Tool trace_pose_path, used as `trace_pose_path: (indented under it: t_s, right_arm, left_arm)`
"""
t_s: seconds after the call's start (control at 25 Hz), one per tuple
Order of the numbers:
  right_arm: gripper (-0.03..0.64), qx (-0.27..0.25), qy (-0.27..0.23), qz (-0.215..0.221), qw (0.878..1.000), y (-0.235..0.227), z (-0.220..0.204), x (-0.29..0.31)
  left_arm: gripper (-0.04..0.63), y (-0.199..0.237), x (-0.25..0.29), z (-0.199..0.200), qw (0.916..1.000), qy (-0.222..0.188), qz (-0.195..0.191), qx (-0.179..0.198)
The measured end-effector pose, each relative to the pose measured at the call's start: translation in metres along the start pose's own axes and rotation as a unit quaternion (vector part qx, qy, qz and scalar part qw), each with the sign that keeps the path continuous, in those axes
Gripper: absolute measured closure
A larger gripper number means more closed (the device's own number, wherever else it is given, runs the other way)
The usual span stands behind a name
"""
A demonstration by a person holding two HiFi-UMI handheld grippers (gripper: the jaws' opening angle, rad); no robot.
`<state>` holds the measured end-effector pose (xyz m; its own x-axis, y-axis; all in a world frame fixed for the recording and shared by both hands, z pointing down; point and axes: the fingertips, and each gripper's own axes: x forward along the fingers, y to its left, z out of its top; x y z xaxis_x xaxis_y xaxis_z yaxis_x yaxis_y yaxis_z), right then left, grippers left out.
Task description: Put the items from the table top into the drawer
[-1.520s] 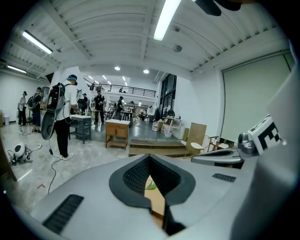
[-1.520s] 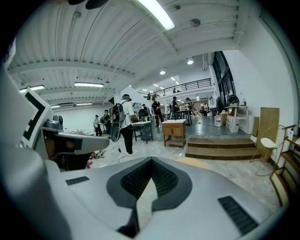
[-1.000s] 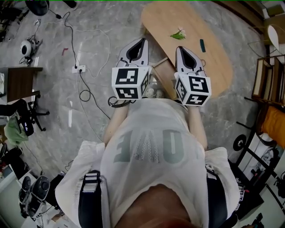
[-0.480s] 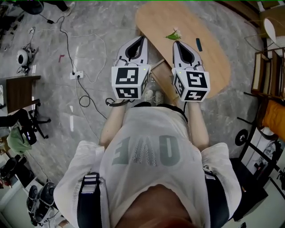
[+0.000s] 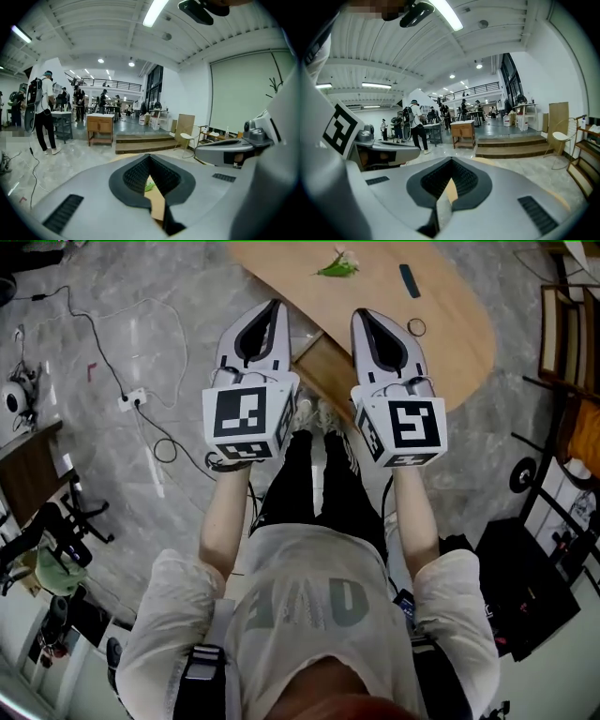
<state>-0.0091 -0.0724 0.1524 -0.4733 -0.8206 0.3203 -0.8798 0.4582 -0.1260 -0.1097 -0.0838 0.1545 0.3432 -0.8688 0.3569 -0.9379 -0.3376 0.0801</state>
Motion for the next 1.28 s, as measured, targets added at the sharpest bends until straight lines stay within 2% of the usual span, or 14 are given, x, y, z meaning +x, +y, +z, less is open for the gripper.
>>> trace_pose_path:
  t_s: [0.36,0.56,0.72,1.12,1.16,1.24,1.28]
  right_arm:
    - [0.612,0.024,0.022,-0.047,0.998,-0.054,-0.133,0.022]
    - [0.612,0.026,0.037,-0.058,0.997,-0.076,-0.187,0.028]
    - [0.612,0.029,0.043,-0.062,0.997,-0.085,-0.207,0.033]
    - [0.612,0.044,0.046,-0.063,0.996,-0.101,-0.219,0.043]
    - [0.582,0.045,0.049,-0.064,0.996,-0.108,-0.221,0.044]
    - [0.460,0.044,0.058,-0.076,0.994,-0.127,-0.228,0.045]
    - [0.440,0.043,0.063,-0.086,0.993,-0.138,-0.232,0.045]
  left_arm:
    - [0.588,-0.027,0.066,-0.114,0.9994,0.015,-0.028,-0.016]
    - [0.588,-0.044,0.095,-0.157,0.9988,0.025,-0.038,-0.019]
    - [0.588,-0.050,0.107,-0.173,0.9983,0.033,-0.045,-0.015]
    - [0.588,-0.061,0.118,-0.190,0.9969,0.053,-0.058,-0.005]
    - [0.588,-0.064,0.120,-0.192,0.9965,0.056,-0.062,-0.003]
    - [0.588,-0.072,0.123,-0.196,0.9958,0.061,-0.068,0.001]
    - [0.588,-0.077,0.125,-0.198,0.9953,0.064,-0.072,0.002]
